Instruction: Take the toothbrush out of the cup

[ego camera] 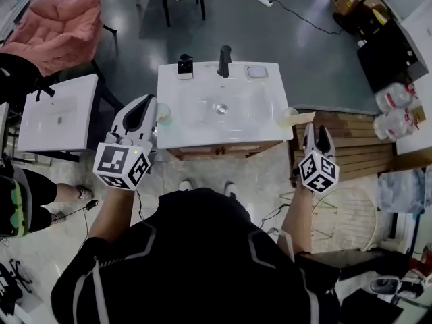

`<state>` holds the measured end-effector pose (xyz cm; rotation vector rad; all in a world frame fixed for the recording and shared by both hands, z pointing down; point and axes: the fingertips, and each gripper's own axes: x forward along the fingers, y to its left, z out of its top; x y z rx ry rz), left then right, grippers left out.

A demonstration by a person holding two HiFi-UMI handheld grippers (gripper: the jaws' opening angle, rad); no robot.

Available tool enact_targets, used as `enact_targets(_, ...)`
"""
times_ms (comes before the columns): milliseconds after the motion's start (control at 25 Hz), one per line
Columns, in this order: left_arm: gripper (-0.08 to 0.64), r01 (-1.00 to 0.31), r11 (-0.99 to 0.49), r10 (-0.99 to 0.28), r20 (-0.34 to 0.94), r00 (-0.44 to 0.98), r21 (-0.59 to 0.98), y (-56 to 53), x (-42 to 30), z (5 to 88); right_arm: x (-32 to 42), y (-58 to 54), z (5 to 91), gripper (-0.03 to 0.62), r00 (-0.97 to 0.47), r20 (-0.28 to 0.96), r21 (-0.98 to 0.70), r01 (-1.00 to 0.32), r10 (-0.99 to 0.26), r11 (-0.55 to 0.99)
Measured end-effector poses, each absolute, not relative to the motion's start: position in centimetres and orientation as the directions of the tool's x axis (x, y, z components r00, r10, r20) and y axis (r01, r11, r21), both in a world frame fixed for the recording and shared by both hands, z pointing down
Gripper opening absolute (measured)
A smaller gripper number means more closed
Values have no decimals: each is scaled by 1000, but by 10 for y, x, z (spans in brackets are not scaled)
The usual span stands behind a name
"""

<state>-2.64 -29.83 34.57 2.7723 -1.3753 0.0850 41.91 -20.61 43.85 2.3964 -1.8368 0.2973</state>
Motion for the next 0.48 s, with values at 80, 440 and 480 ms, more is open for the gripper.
enact_targets(80, 5, -808, -589, -804, 81, 588, 19, -295, -19, 348, 433, -210, 449, 184, 249, 229, -45, -963, -941, -266)
enact_targets(440, 5, -840, -541, -832, 133, 539, 20, -276, 10, 363, 463, -229, 517, 230, 208, 332, -99, -962, -920, -254)
enact_targets(480, 5, -844, -536, -835, 138, 533, 19, -274, 12, 366, 465, -231, 524, 232, 206, 342, -103, -962, -917, -255)
